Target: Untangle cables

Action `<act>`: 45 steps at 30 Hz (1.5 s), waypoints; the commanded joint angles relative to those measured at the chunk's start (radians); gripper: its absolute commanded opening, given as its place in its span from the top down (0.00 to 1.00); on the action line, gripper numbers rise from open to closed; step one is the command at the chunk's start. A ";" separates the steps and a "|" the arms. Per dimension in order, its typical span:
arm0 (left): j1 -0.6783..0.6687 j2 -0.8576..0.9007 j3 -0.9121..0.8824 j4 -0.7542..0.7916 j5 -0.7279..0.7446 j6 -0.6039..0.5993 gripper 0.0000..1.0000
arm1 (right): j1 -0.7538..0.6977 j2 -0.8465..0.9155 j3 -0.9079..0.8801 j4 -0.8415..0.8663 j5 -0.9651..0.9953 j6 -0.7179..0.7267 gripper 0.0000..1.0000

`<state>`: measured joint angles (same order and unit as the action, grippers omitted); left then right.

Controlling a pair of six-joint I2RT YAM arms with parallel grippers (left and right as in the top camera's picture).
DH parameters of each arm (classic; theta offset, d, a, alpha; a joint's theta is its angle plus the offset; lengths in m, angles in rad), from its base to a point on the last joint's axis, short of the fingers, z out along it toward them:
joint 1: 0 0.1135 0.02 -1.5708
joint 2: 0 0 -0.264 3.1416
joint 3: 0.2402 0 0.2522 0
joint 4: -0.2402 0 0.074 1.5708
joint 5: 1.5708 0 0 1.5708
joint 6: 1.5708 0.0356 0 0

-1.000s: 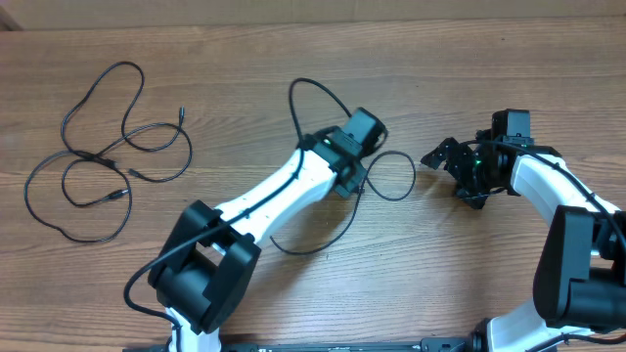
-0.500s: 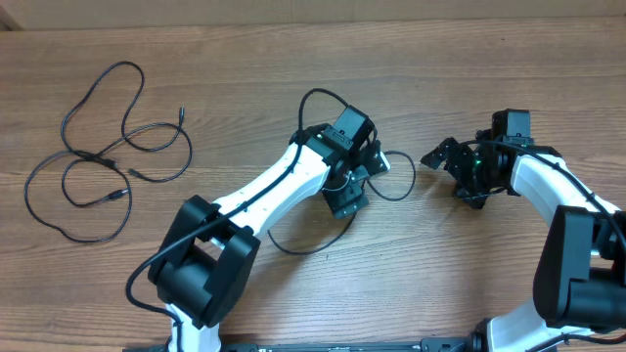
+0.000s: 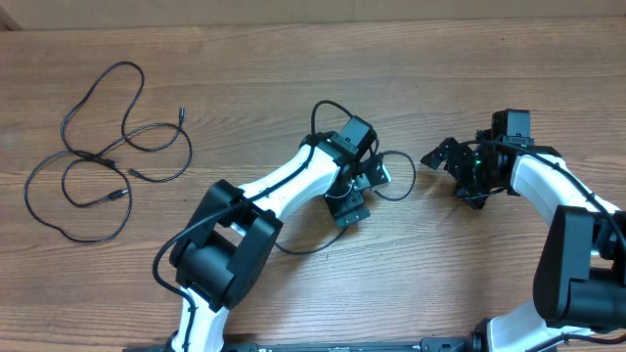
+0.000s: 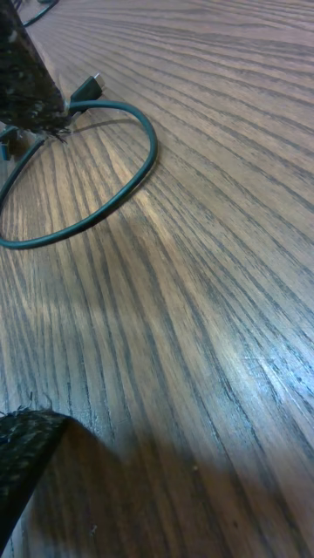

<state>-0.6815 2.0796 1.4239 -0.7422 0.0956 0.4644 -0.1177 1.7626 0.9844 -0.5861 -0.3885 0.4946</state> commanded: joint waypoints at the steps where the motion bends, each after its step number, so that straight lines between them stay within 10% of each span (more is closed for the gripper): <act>1: -0.013 0.075 -0.014 0.006 -0.146 -0.165 0.00 | 0.001 -0.006 0.003 0.005 0.029 -0.006 0.00; 12: -0.039 0.124 -0.015 0.006 -0.259 -0.222 0.04 | 0.001 -0.006 0.003 0.005 0.029 -0.006 0.00; 26: -0.039 0.124 -0.015 -0.024 -0.164 -0.060 0.91 | 0.001 -0.006 0.003 0.005 0.029 -0.006 0.00; 45: -0.037 0.124 -0.014 0.036 -0.150 -0.110 0.96 | 0.001 -0.006 0.003 0.005 0.029 -0.006 0.00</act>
<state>-0.7204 2.1075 1.4555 -0.7136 -0.0395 0.3801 -0.1177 1.7626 0.9844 -0.5858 -0.3885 0.4950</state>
